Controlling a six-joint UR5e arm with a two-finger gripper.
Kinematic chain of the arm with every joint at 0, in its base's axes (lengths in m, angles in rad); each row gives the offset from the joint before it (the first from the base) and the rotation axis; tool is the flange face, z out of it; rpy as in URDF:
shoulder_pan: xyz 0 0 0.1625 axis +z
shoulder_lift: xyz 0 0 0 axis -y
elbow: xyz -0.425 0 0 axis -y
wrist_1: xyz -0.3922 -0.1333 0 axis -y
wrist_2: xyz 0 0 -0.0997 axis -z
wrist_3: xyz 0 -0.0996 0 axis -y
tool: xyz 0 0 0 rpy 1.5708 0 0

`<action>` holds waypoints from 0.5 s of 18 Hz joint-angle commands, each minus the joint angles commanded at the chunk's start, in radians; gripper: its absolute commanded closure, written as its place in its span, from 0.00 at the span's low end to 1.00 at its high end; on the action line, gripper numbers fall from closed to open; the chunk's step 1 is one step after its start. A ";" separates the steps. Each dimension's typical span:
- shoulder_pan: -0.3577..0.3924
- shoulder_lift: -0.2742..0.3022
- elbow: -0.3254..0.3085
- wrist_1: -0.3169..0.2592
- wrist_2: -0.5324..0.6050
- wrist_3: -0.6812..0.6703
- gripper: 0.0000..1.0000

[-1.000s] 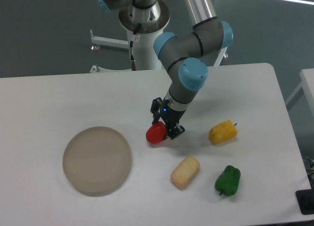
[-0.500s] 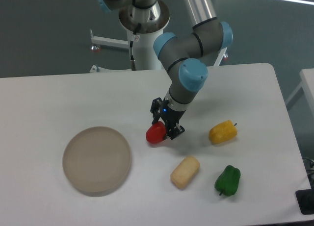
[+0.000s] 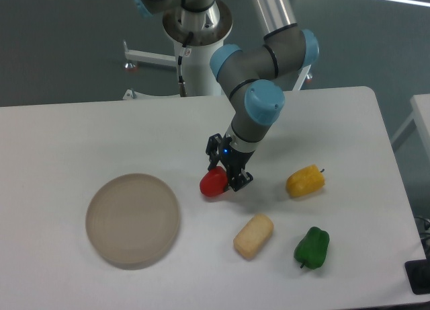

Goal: Place the red pepper on the table

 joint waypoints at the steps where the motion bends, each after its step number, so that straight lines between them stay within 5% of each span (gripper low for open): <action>1: 0.000 0.000 0.000 0.002 0.000 0.000 0.10; 9: 0.002 0.008 0.005 0.000 0.000 0.000 0.00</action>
